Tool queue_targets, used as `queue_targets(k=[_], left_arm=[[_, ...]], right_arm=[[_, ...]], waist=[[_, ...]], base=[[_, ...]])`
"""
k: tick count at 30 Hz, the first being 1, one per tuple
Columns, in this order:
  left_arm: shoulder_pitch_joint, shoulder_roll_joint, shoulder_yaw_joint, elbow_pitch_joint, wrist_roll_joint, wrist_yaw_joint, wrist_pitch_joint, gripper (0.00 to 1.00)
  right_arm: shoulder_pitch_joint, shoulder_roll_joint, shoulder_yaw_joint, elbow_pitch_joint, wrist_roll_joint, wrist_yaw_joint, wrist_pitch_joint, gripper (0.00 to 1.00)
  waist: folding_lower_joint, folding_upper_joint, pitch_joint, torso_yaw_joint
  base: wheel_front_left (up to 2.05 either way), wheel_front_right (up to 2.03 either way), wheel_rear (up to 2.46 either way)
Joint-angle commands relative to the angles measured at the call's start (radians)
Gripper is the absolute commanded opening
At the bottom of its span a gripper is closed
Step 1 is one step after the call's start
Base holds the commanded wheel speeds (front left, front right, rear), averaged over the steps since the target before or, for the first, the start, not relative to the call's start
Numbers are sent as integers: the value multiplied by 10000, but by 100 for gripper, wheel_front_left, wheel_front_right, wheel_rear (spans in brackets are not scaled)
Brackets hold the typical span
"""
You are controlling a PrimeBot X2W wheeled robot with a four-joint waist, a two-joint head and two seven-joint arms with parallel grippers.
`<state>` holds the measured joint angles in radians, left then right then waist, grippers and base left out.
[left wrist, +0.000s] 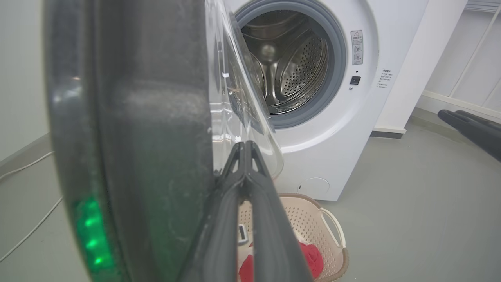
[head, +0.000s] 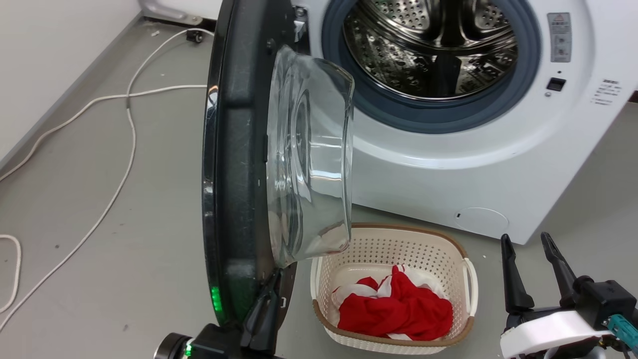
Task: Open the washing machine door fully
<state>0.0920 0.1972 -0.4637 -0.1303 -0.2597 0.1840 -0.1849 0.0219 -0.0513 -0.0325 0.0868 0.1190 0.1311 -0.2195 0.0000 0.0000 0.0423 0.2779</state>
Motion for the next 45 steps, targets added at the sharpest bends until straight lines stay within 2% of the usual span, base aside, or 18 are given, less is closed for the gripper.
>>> queue_targets(k=[1, 10, 17, 26, 36, 45], left_arm=[[98, 108, 229, -31, -82, 177, -66, 0], [254, 251, 873, -175, -266, 601, -235, 0], [-18, 538, 1669, 159, -465, 806, -433, 0], [-916, 928, 3020, 1152, -862, 753, -746, 0], [-1918, 1460, 5010, 2272, -1210, 261, -820, 0], [-2776, 1839, 6427, 3770, -1118, -597, -801, 0]], right_arm=[[-24, 20, -30, -31, -73, -7, 25, 100], [-36, 21, -101, -100, -121, -7, 123, 100], [-208, 21, -98, -206, -195, -7, 215, 100], [-361, 21, -181, -348, -331, -7, 340, 100], [-666, 21, -164, -483, -542, -5, 506, 100], [-886, 21, -97, -504, -678, -7, 453, 100]], waist=[[0, 0, 63, 290], [0, 0, 188, 794], [0, 0, 405, 884], [0, 0, 816, 715], [0, 0, 1353, 431], [0, 0, 1657, 172]], base=[[0, 0, 0], [0, 0, 0], [0, 0, 0], [0, 0, 0], [0, 0, 0], [0, 0, 0]])
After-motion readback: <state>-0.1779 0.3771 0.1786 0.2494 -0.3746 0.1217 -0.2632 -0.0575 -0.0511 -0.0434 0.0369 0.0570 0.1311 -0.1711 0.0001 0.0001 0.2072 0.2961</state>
